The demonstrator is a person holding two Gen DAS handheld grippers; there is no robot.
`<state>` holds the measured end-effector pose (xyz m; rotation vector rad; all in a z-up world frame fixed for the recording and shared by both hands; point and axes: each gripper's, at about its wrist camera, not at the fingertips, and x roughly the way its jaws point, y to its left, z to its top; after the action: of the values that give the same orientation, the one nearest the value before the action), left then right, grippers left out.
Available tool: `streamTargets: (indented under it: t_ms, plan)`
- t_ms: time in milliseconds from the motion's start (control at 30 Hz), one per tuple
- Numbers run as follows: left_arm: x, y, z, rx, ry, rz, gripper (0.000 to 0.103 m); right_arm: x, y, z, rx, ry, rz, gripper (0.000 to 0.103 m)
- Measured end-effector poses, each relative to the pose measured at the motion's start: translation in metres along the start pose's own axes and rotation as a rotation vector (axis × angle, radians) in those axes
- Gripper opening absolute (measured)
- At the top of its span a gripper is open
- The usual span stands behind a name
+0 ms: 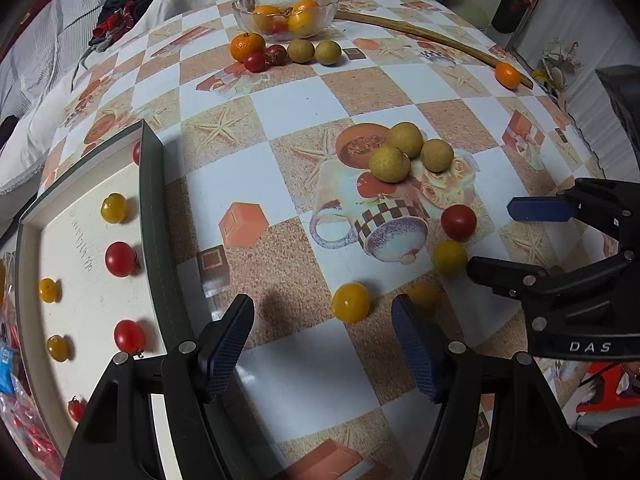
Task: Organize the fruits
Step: 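Move both open tools back over the remaining fruits on the table, then grasp a yellow cherry tomato with the left tool while the right tool grasps a red one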
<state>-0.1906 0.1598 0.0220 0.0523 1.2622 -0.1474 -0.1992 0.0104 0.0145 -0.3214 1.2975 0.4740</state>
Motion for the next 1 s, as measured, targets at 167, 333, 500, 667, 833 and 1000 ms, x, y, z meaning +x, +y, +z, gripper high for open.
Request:
streamTargets:
  t_ms: [167, 333, 500, 667, 833, 1000]
  plan:
    - [0.008, 0.0, 0.005, 0.003, 0.009, 0.011, 0.072, 0.004, 0.005, 0.014, -0.054, -0.031, 0.005, 0.072]
    - [0.013, -0.003, 0.006, 0.006, 0.009, 0.031, 0.072, 0.005, 0.004, 0.025, -0.077, -0.048, 0.0, 0.064]
    - [0.012, -0.006, 0.006, -0.007, 0.008, 0.043, 0.072, 0.005, 0.005, 0.03, -0.08, -0.049, -0.001, 0.037]
    - [0.009, -0.01, 0.006, -0.006, 0.004, 0.031, 0.049, 0.004, -0.007, 0.032, -0.001, -0.027, 0.043, 0.024]
    - [0.007, -0.008, 0.007, -0.034, 0.02, -0.046, 0.021, 0.001, -0.014, 0.027, 0.073, -0.017, 0.081, 0.024]
    - [0.003, 0.008, 0.008, -0.127, 0.029, -0.105, 0.021, -0.003, -0.02, 0.024, 0.141, -0.011, 0.123, 0.024]
